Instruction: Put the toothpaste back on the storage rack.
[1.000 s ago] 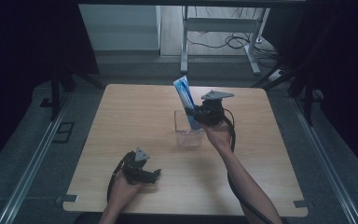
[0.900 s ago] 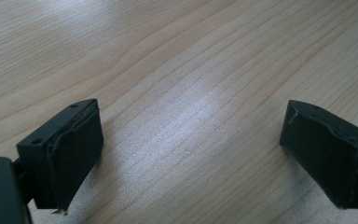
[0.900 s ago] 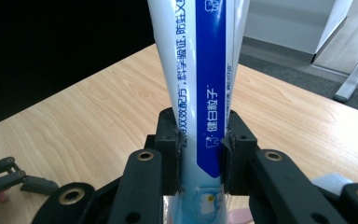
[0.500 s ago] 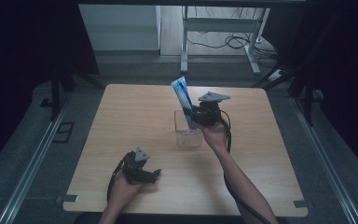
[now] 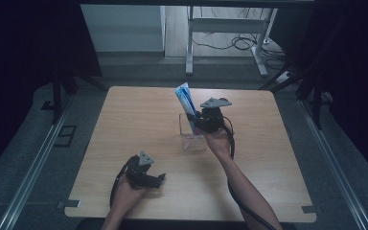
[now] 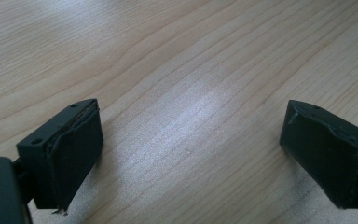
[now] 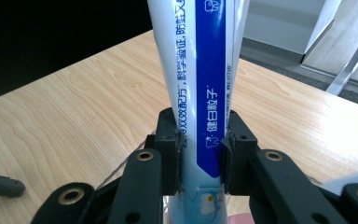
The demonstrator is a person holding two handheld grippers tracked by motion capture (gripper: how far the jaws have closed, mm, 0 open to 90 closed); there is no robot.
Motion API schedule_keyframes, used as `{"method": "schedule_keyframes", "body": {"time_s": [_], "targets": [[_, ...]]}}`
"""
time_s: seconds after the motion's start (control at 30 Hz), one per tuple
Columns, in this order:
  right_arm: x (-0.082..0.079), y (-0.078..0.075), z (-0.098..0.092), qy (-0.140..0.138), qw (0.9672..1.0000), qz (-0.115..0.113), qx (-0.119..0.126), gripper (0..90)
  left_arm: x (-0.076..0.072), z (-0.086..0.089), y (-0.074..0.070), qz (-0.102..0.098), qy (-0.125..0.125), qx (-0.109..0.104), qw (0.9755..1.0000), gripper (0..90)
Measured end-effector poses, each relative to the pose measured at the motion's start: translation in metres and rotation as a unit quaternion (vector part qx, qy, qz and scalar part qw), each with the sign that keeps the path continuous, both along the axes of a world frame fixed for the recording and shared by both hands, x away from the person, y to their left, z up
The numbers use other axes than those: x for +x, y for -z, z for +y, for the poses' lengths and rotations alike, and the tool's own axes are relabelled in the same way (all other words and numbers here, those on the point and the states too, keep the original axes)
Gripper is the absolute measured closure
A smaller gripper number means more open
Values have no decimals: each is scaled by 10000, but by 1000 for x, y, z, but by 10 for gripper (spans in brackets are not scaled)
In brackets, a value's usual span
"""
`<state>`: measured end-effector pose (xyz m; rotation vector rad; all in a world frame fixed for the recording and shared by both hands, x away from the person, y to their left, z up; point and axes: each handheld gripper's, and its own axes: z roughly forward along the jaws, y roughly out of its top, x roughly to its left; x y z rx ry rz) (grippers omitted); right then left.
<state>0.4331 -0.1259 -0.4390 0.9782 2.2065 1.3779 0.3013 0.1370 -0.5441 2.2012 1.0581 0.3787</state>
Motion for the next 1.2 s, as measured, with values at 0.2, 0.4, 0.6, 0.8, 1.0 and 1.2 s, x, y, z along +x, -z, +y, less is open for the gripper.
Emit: {"method": "schedule_keyframes", "body": {"time_s": [0.2, 0.4, 0.6, 0.8, 1.0, 1.2], "targets": [[-1, 8, 3, 12, 10000, -12, -84, 718, 0, 0, 0, 2, 0, 2, 10000, 58], [-1, 17, 5, 17, 9998, 27, -179, 715, 0, 0, 0, 0, -3, -10, 10000, 58], [-1, 26, 6, 41, 9996, 57, -286, 710, 0, 0, 0, 1, 1, -6, 10000, 58], [-2, 28, 9, 2, 9992, 62, -388, 701, 0, 0, 0, 1, 3, -2, 10000, 58], [-2, 30, 14, -44, 9986, 103, -522, 686, 0, 0, 0, 0, 1, 1, 10000, 58], [0, 29, 15, -28, 9980, 274, -563, 661, 0, 0, 0, 0, 0, 0, 10000, 58]]}}
